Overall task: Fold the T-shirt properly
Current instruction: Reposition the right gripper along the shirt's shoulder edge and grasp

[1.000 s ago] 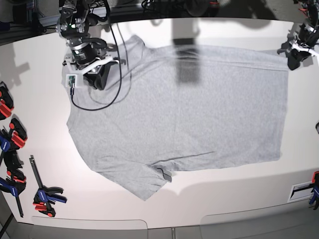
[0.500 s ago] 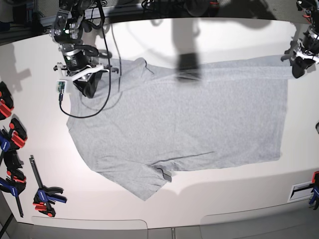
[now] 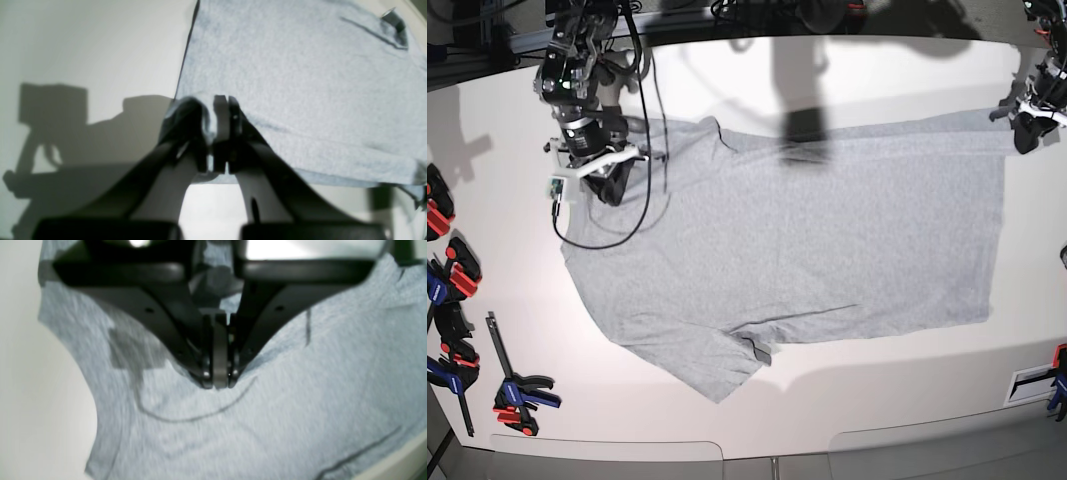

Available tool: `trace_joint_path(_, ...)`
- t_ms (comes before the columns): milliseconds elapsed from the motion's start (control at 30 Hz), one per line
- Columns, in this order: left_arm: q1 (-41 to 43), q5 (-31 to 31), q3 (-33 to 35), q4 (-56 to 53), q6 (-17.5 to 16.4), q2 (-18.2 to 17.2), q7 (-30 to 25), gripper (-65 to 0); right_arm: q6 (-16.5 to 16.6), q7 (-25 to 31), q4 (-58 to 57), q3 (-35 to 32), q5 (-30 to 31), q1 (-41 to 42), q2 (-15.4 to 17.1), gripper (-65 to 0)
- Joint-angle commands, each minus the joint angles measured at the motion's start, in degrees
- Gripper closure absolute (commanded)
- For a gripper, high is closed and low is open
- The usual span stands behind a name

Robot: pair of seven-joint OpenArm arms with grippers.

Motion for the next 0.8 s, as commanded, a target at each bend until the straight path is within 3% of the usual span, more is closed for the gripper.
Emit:
trace_joint_path(0,-0.09,-0.63,-0.48,0.85,-0.11,-1.29,-1.81,0.0,0.04,1.90,1.07,0.11,0.44,1.38,0.20,0.0)
trace_joint_path(433,-0.09,0.20,-0.48,0.85,-0.11,-1.29,-2.34,0.0,-0.02,1.44,1.07,0.11,0.26,2.78,0.17,0.0)
trace_joint_path(767,-0.11,0.17,-0.48,0.85,0.04,-1.31,-2.73,0.0,-7.34,1.46,1.07,0.11,-3.30,2.78,0.17,0.0)
